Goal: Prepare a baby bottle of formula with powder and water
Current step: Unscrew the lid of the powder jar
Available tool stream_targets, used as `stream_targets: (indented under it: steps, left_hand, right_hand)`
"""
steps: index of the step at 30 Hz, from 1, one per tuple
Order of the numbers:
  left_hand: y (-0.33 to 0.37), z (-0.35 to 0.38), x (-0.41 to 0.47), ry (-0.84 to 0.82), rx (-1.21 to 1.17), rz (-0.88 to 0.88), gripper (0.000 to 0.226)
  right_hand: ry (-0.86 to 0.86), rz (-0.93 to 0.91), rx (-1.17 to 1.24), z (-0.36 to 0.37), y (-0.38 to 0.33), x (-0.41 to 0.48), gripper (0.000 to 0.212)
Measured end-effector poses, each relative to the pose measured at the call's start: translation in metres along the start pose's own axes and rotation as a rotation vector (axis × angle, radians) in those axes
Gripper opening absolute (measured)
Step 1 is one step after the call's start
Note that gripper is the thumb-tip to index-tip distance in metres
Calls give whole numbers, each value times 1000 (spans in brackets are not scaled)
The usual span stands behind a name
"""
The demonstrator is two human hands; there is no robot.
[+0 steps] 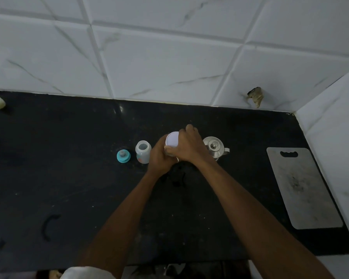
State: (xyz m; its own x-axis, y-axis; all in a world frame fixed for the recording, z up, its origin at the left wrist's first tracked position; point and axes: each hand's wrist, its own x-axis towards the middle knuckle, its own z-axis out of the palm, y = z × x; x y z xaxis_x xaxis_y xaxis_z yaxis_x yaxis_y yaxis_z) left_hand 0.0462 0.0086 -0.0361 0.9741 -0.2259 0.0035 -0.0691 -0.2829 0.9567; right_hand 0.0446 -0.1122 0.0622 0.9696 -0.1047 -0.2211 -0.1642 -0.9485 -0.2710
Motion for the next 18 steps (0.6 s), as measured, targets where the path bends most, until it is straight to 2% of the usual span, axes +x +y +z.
stream_targets:
  steps: [5, 8, 15, 18]
  left_hand:
    - [2, 0, -2, -9, -22, -21, 75]
    - [2, -2, -2, -39, -4, -57, 78]
    - [14, -1, -3, -77, 71, -70, 71]
    - [12, -4, -3, -52, 60, -87, 81]
  right_hand:
    - [-19, -42, 13, 0, 5, 1, 68]
    - [-92, -108, 22, -8, 8, 4, 68]
    - [-321, -202, -21, -27, 7, 11, 92]
    - [-267, -138, 16, -29, 2, 5, 88]
